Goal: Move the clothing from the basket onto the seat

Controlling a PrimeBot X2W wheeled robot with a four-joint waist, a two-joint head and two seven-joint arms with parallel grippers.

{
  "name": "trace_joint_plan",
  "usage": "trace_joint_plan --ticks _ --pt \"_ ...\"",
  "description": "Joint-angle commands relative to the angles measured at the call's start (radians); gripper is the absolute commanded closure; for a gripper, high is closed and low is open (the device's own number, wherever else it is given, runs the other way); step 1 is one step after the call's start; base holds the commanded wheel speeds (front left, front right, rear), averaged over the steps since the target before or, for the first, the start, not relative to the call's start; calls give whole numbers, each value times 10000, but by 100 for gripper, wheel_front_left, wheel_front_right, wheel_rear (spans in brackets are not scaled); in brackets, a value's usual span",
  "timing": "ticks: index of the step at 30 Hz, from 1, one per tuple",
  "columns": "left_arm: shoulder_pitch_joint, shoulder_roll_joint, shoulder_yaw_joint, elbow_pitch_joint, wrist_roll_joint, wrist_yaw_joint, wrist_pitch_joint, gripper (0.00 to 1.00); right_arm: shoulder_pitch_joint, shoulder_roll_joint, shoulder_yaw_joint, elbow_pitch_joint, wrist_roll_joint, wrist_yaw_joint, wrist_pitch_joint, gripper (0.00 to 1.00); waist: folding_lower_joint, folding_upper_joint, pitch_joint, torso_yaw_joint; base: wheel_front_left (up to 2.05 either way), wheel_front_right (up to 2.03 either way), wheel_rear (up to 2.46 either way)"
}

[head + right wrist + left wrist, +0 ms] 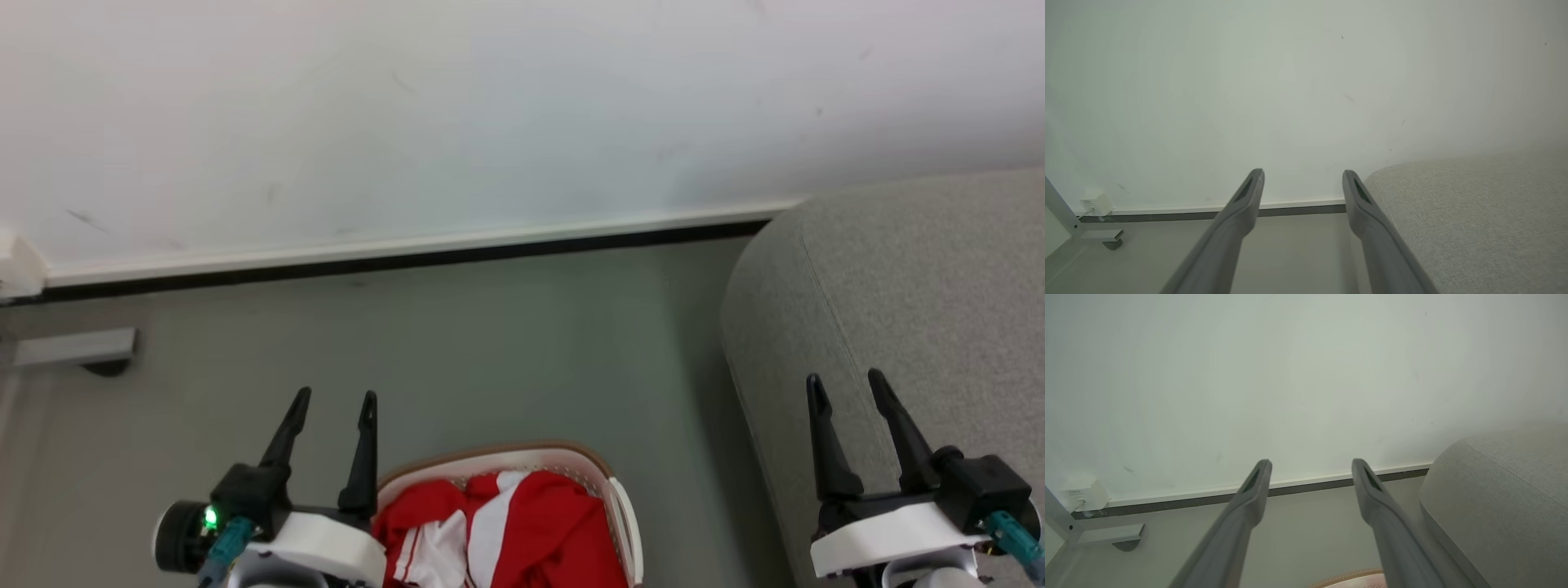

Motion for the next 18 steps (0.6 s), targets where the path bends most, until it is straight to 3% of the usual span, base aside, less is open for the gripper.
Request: trace_joint_plan --ticks 1,9,18 --pt "-165 39 -5 71 31 -40 -7 0 -181 -23 -56 -62 50 -21 2 0 0 -1 365 -239 0 0 0" --pt "-1048 231 -149 1093 231 -391 -7 0 -709 -20 -118 -483 96 -21 3 0 0 -1 1657 -669 0 0 0" --pt "-2436 663 -745 3758 615 -824 -5 0 -1377 -21 -182 -969 208 -21 2 0 0 -1 3050 -1151 0 0 0"
